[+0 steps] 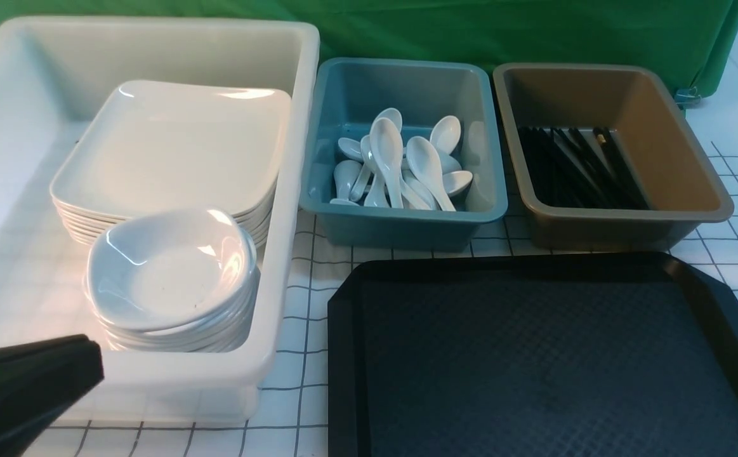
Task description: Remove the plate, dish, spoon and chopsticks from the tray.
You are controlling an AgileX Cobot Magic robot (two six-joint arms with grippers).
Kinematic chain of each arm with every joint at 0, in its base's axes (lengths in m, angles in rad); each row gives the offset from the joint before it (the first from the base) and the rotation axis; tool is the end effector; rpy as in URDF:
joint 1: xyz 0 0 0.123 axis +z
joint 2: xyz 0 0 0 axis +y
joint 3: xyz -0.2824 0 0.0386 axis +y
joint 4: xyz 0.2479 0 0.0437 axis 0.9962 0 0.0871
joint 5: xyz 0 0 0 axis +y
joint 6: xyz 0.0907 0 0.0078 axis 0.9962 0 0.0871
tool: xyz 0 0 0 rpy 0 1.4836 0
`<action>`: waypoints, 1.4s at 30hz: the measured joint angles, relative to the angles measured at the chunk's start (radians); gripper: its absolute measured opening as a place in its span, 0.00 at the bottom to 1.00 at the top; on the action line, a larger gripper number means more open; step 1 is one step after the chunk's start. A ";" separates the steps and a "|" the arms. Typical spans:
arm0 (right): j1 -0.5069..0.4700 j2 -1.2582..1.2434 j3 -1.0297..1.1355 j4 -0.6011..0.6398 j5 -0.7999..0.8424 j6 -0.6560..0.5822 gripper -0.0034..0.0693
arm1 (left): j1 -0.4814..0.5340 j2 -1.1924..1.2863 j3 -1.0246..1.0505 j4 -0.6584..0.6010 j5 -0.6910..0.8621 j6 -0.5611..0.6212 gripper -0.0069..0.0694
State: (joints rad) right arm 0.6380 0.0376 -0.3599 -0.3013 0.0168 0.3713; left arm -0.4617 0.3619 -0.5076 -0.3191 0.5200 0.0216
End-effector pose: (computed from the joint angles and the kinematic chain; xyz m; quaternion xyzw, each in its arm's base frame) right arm 0.0201 0.0143 0.3269 -0.1536 0.5336 0.2870 0.7806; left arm 0.0610 -0.0462 0.3146 0.1279 0.7830 -0.2713 0.5450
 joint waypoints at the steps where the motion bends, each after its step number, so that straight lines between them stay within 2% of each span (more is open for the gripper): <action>1: 0.000 -0.019 0.015 -0.001 -0.022 0.006 0.07 | 0.000 -0.002 0.012 -0.006 -0.028 0.000 0.09; 8: 0.000 -0.039 0.026 -0.004 -0.063 0.020 0.15 | 0.000 -0.007 0.035 -0.011 -0.099 -0.001 0.09; 19: 0.000 -0.039 0.032 -0.005 -0.060 0.022 0.18 | 0.000 -0.007 0.035 0.008 -0.100 -0.001 0.09; 26: 0.000 -0.039 0.033 -0.005 -0.060 0.022 0.21 | 0.000 -0.007 0.036 0.061 -0.101 0.003 0.09; 32: 0.000 -0.039 0.033 -0.005 -0.060 0.022 0.22 | 0.011 -0.024 0.068 0.182 -0.175 0.084 0.09; 37: 0.000 -0.039 0.033 -0.005 -0.060 0.022 0.24 | 0.203 -0.164 0.257 0.212 -0.357 0.144 0.10; 42: 0.000 -0.039 0.033 -0.005 -0.060 0.022 0.25 | 0.407 -0.319 0.456 0.213 -0.434 0.144 0.10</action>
State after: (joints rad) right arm 0.6380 -0.0013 -0.3270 -0.3066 -0.0427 0.3934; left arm -0.0545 0.0434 -0.0514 -0.1066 0.0859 0.1657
